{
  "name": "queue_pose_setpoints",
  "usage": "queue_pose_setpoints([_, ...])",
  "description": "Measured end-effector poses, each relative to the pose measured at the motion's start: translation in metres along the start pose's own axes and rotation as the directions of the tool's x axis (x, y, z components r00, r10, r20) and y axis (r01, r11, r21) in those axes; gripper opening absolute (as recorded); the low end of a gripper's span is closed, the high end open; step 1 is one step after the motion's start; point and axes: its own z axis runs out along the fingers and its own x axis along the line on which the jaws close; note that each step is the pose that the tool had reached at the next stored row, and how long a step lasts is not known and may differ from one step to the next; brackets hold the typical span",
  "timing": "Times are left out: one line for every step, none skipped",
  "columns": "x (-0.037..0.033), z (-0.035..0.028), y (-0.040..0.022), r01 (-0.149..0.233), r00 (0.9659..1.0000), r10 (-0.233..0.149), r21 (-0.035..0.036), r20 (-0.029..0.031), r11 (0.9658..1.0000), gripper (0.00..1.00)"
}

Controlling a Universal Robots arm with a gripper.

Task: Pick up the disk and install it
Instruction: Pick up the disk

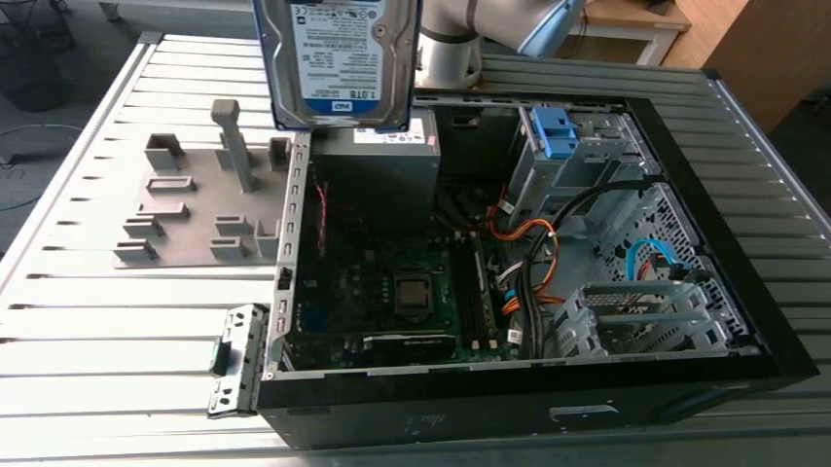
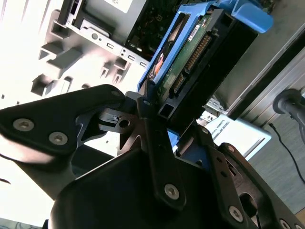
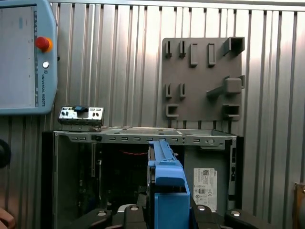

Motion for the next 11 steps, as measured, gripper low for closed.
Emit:
queue_pose_setpoints([0.0001,0.0000,-0.0017,0.000,1.0000,0.000,0.0000,0.0000,1.0000,0.36])
queue_pose_setpoints([0.0001,0.0001,-0.0033,0.000,1.0000,0.000,0.0000,0.0000,1.0000,0.36])
queue_pose_setpoints([0.0002,0.0001,-0.0050,0.000,1.0000,0.000,0.0000,0.0000,1.0000,0.36])
queue_pose_setpoints([0.0002,0.0001,-0.0066,0.000,1.0000,0.000,-0.0001,-0.0001,1.0000,0.36])
queue_pose_setpoints([0.0003,0.0002,-0.0083,0.000,1.0000,0.000,-0.0001,0.0000,1.0000,0.36])
queue_pose_setpoints([0.0003,0.0002,-0.0101,0.000,1.0000,0.000,-0.0001,0.0000,1.0000,0.36])
queue_pose_setpoints([0.0004,0.0002,-0.0118,0.000,1.0000,0.000,-0.0001,0.0000,1.0000,0.36])
queue_pose_setpoints([0.0004,0.0003,-0.0134,0.000,1.0000,0.000,-0.0001,0.0000,1.0000,0.36])
queue_pose_setpoints([0.0005,0.0003,-0.0150,0.000,1.0000,0.000,-0.0001,0.0000,1.0000,0.36])
queue_pose_setpoints([0.0006,0.0003,-0.0166,0.000,1.0000,0.000,-0.0001,0.0000,1.0000,0.36])
queue_pose_setpoints([0.0006,0.0004,-0.0182,0.000,1.0000,0.000,-0.0001,0.0000,1.0000,0.36])
